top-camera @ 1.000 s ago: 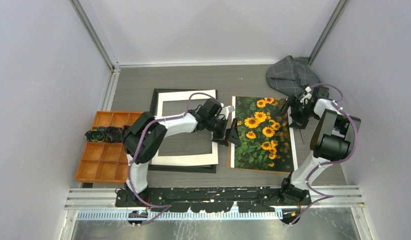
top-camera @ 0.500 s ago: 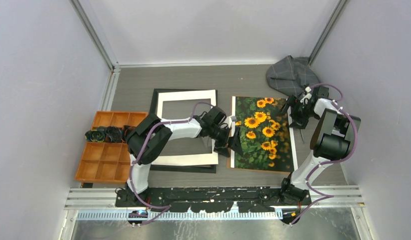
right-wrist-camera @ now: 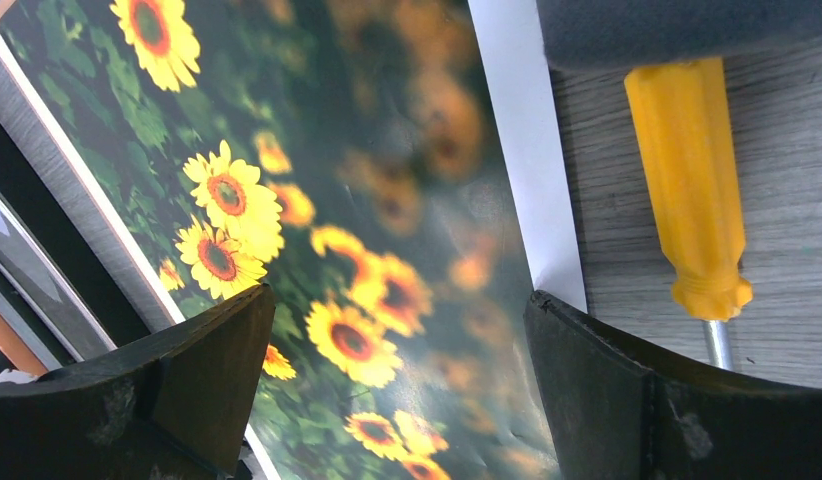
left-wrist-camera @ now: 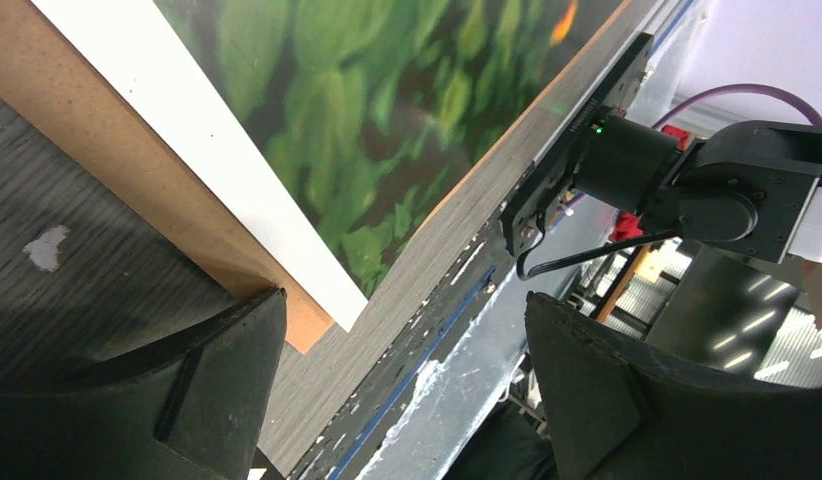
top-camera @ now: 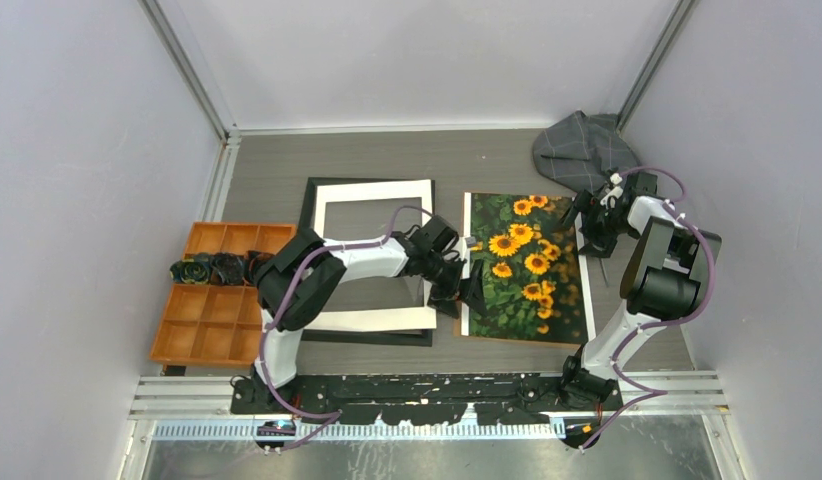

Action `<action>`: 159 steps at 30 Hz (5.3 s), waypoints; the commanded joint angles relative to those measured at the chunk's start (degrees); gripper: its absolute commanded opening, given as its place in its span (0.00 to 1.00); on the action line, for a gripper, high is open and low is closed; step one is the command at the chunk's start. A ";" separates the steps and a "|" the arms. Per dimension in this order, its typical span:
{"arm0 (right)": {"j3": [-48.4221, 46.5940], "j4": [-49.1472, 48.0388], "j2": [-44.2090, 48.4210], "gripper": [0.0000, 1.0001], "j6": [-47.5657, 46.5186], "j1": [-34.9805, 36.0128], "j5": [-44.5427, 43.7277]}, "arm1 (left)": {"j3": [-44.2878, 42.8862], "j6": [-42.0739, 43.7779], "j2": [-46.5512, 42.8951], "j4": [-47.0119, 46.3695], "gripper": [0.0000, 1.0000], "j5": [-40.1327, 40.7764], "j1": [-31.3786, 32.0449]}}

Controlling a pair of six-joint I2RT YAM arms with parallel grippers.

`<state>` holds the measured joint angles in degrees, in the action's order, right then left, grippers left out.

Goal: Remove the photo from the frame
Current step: Pick up the photo from the photo frame, then place the photo in the photo frame, then reset both arms

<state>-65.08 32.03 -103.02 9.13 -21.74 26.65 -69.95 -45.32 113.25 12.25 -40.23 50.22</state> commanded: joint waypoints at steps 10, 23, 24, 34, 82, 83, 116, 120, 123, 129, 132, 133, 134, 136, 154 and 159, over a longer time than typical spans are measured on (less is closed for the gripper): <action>-1.19 -0.65 -1.13 1.00 -0.96 0.38 -1.67 | 0.18 -3.12 3.22 -0.95 0.90 -0.16 1.47; -1.11 -0.72 -1.13 1.00 -0.97 0.38 -1.74 | 5.09 -11.03 3.91 -13.77 0.88 -4.28 1.46; -1.10 -0.74 -1.13 1.00 -1.00 0.34 -1.78 | 5.57 -11.69 3.86 -15.48 0.88 -4.36 1.09; -1.10 -0.65 -1.65 1.00 -1.19 0.38 -2.55 | 8.84 -12.88 1.01 -19.14 0.86 -1.18 -2.12; -1.32 -0.94 -0.81 1.00 -1.17 0.32 -1.64 | -0.52 -12.72 11.31 -34.99 0.00 1.67 -8.47; -1.40 -0.92 -0.50 1.00 -1.23 0.33 -1.63 | -1.17 -11.94 10.59 -33.80 0.00 1.91 -8.80; -0.88 -1.23 6.27 1.00 -1.07 -0.60 -0.86 | 8.77 3.61 -22.48 -0.05 0.00 2.82 -22.97; -0.84 -1.27 6.12 1.00 -0.96 -0.60 -0.42 | 10.51 5.07 -23.26 1.11 0.00 3.53 -23.79; -0.84 -1.25 6.55 1.00 -0.93 -0.61 -0.19 | 9.78 8.81 -23.39 4.46 0.00 2.51 -24.49; -0.57 -1.45 6.94 1.00 -0.65 -0.59 0.53 | 9.06 13.88 -23.90 10.72 0.00 0.16 -27.66; -0.66 -1.45 6.73 1.00 -0.60 -0.65 0.67 | 10.89 14.54 -24.71 10.01 0.01 0.80 -28.35; -0.60 -1.45 6.69 1.00 -0.62 -0.61 0.68 | 11.42 14.56 -24.81 9.72 0.05 0.70 -28.45; -0.58 -1.45 6.62 1.00 -0.55 -0.59 0.68 | 11.97 14.65 -25.04 9.26 0.12 0.64 -28.54; -0.58 -1.45 6.67 1.00 -0.51 -0.59 0.68 | 12.78 15.53 -25.65 8.71 0.26 0.99 -28.64; -2.01 0.52 13.75 1.00 -1.27 -0.46 -3.36 | 9.23 34.83 -35.28 24.49 0.86 12.02 -43.03; -5.50 4.60 21.86 1.00 -4.59 -0.24 -4.91 | 10.41 47.94 -43.93 23.50 0.96 15.92 -47.86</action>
<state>-66.02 33.98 -89.23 7.42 -22.13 23.40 -58.37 -10.26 77.49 34.96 -27.59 4.84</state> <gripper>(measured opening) 0.996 0.926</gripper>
